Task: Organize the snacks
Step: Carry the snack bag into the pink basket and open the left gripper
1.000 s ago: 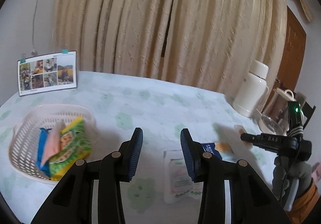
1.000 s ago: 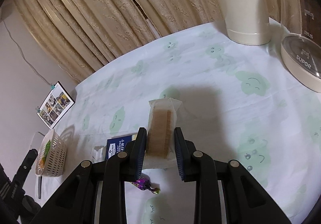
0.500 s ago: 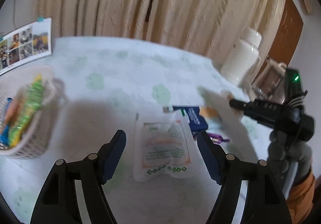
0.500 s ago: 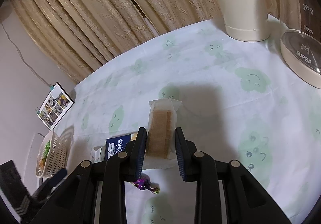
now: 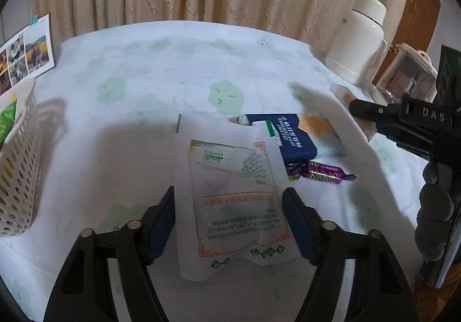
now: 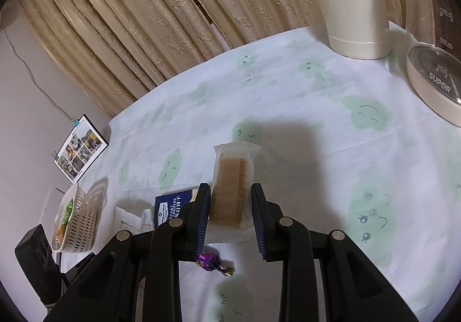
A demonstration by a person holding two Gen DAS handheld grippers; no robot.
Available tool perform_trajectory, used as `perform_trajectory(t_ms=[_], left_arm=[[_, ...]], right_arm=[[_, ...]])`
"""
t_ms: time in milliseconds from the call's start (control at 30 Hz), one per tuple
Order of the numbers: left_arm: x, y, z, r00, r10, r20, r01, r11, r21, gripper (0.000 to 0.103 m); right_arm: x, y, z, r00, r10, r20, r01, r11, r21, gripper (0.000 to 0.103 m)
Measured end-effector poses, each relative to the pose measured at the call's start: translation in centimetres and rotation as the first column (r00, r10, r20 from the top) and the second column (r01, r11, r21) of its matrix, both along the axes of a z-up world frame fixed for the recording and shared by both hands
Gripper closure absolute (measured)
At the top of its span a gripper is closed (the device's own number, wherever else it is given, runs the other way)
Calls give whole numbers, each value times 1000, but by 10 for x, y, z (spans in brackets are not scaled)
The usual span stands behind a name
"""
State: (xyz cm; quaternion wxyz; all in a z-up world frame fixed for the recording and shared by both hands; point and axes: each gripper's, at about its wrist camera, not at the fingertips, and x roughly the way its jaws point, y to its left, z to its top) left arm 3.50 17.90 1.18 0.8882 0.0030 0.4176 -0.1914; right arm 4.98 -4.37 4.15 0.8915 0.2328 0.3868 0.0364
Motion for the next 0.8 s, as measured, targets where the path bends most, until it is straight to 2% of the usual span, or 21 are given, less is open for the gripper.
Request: perform_trajectory(t_ms=[33, 133, 267, 533, 800], left_arm=[[0, 1, 0, 1000, -10, -6, 10, 1000, -21, 57], [-2, 2, 1, 1000, -21, -7, 21, 998, -52, 70], [-8, 3, 8, 999, -13, 36, 15, 997, -73, 73], [-23, 20, 33, 990, 60, 131, -45, 993, -113, 74], [-37, 67, 65, 954, 197, 226, -164, 974, -156, 74]], right_arm=[[0, 0, 0, 1000, 0, 0, 0, 1000, 0, 76], [0, 0, 0, 1000, -1, 2, 1, 1000, 2, 76], [-1, 1, 2, 1000, -1, 7, 1, 1000, 5, 76], [-2, 5, 5, 999, 17, 29, -18, 1000, 10, 76], [-3, 9, 7, 998, 43, 51, -44, 999, 13, 76]])
